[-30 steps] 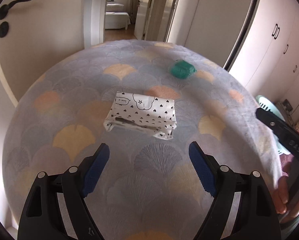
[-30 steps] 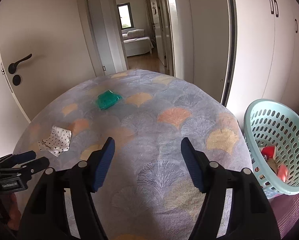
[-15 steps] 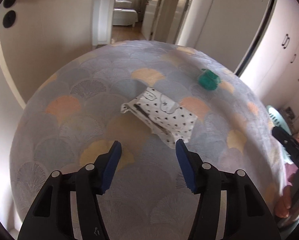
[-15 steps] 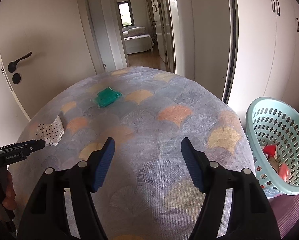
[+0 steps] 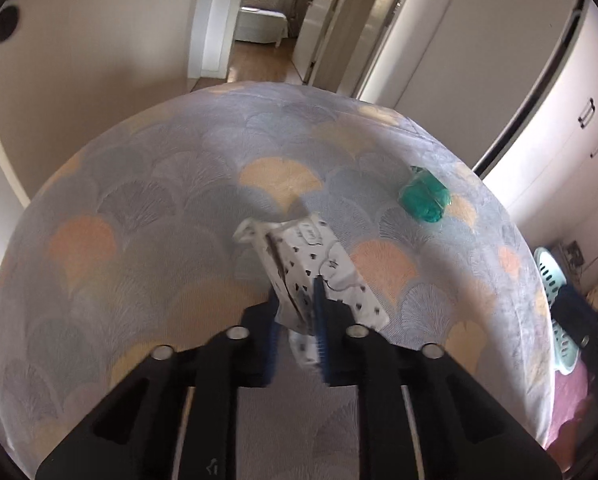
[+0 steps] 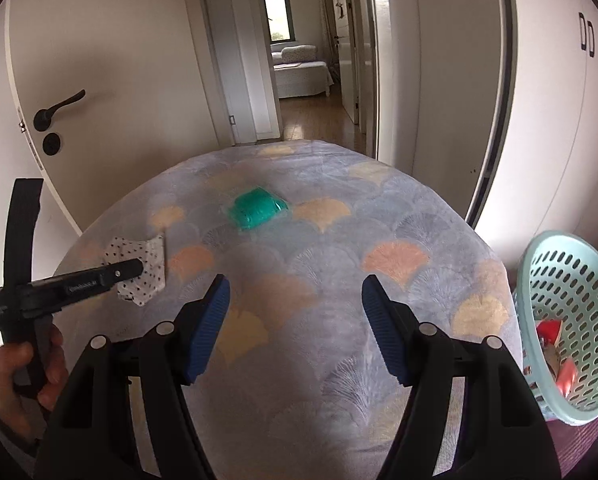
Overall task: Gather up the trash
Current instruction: 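Grasp the white dotted paper with the left tool while the right tool grasps the green packet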
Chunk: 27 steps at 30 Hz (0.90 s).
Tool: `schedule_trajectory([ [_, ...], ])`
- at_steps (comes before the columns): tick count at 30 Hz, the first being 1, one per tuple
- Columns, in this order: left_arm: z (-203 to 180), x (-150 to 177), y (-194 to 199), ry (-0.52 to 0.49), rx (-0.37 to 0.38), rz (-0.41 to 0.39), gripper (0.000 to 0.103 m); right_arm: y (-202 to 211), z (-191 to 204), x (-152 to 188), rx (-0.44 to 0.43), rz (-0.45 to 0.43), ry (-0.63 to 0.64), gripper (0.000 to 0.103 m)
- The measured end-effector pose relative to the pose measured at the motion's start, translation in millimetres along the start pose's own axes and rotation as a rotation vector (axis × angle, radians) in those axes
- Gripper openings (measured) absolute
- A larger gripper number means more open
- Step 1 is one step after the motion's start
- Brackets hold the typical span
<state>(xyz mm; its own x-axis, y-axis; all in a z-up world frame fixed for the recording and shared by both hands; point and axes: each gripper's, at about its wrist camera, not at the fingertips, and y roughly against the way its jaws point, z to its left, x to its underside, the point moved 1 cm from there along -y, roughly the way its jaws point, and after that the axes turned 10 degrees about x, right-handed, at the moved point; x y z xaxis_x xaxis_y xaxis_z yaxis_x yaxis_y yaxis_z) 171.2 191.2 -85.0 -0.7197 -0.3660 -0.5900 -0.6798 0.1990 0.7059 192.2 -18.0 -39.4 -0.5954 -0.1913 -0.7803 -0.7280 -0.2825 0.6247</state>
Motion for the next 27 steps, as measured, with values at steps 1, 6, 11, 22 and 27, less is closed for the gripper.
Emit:
schedule_trajectory([
  [1,-1.1,-1.9,-1.1,-0.005,0.009,-0.006,0.008,-5.7,5.2,-6.7,-0.021,0.011,0.008,0.064],
  [6,9.4,-3.4,-1.9,-0.015,-0.007,-0.063,0.006,-52.8,27.2,-26.6,-0.04,0.081,0.022,0.051],
  [11,14.2,-3.6,4.0,0.002,0.016,-0.101,0.006,-96.8,47.3,-35.9,-0.055,0.161,0.013,0.051],
  [22,5.0,-5.4,4.6,-0.05,0.001,-0.116,0.006,-133.8,63.3,-57.2,-0.017,0.159,-0.008,0.051],
  [27,5.9,-6.4,3.8,-0.051,0.004,-0.11,0.006,-141.6,67.9,-64.7,-0.02,0.163,-0.013,0.054],
])
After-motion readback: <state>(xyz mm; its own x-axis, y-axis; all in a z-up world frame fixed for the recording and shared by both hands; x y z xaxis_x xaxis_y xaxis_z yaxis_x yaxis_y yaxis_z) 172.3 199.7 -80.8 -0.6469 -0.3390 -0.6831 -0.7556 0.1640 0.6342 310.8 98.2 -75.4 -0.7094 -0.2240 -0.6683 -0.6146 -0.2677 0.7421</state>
